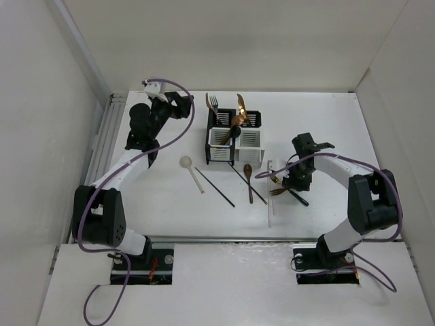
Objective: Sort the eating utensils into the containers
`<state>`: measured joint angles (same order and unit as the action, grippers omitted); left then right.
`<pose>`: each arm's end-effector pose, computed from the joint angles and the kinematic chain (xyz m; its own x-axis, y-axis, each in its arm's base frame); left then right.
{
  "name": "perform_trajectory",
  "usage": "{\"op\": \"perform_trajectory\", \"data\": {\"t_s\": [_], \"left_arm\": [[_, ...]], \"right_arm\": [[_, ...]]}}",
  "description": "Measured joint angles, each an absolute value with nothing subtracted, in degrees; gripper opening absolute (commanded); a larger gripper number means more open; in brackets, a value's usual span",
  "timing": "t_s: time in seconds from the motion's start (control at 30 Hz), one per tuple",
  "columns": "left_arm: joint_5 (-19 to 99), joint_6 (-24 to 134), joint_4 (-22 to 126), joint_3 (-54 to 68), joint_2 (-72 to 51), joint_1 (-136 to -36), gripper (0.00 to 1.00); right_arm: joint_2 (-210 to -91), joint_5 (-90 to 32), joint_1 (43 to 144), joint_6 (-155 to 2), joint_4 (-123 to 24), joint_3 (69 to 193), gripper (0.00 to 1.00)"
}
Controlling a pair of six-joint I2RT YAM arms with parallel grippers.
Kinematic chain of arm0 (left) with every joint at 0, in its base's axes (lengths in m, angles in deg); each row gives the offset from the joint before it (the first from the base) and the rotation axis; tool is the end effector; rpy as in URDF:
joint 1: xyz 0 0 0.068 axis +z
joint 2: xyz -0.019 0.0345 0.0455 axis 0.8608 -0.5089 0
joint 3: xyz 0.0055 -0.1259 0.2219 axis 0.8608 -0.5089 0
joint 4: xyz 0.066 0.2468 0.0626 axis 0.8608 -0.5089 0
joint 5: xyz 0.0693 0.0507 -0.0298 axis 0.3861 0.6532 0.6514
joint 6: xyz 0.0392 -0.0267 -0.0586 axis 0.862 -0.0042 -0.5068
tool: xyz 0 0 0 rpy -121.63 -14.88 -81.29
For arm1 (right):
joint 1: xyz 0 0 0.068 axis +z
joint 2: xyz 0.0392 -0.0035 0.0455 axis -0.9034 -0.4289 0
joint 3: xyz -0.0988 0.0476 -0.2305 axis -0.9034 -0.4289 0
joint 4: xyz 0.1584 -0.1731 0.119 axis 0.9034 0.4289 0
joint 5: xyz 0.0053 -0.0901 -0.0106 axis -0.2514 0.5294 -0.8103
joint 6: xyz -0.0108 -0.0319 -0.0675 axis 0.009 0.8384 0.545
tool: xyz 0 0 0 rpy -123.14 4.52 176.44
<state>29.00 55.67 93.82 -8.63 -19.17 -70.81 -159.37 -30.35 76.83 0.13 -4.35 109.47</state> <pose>0.3571 -0.0932 0.3368 0.1841 -0.2168 -0.9587 0.5377 0.8387 -0.0864 0.2662 0.0676 0.1290 -0.1156 -0.9744 -0.1930 -0.9870 0.1346 -0.0879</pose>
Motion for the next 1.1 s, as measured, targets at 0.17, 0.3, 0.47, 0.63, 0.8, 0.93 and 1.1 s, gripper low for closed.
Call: {"op": "perform_trajectory", "data": {"t_s": [0.17,0.3,0.47,0.63,0.8,0.93,1.1], "left_arm": [[31.0,55.2,93.3,-10.9,-17.3,-69.6,0.63],[32.3,54.9,93.3,-11.3,-17.0,-69.4,0.63],[34.2,55.0,93.5,-11.8,-16.9,-69.4,0.63],[35.3,55.4,93.4,-12.3,-16.6,-69.4,0.63],[35.9,55.4,93.4,-12.3,-16.6,-69.4,0.63],[36.2,55.4,93.4,-12.3,-16.6,-69.4,0.63],[36.9,55.4,93.4,-12.3,-16.6,-69.1,0.63]], "right_arm": [[-161.6,-29.5,76.8,2.2,-5.0,112.4,0.55],[-164.3,-29.4,77.2,3.0,-5.2,114.8,0.55],[-164.5,-28.6,79.0,3.8,-5.1,114.7,0.55],[-163.7,-29.3,79.3,3.7,-5.0,111.7,0.56],[-163.5,-30.0,80.0,2.4,-3.9,110.9,0.56],[-164.1,-30.3,80.9,1.1,-4.2,111.5,0.55],[-168.7,-30.2,81.1,-0.4,-4.4,116.7,0.52]]}}
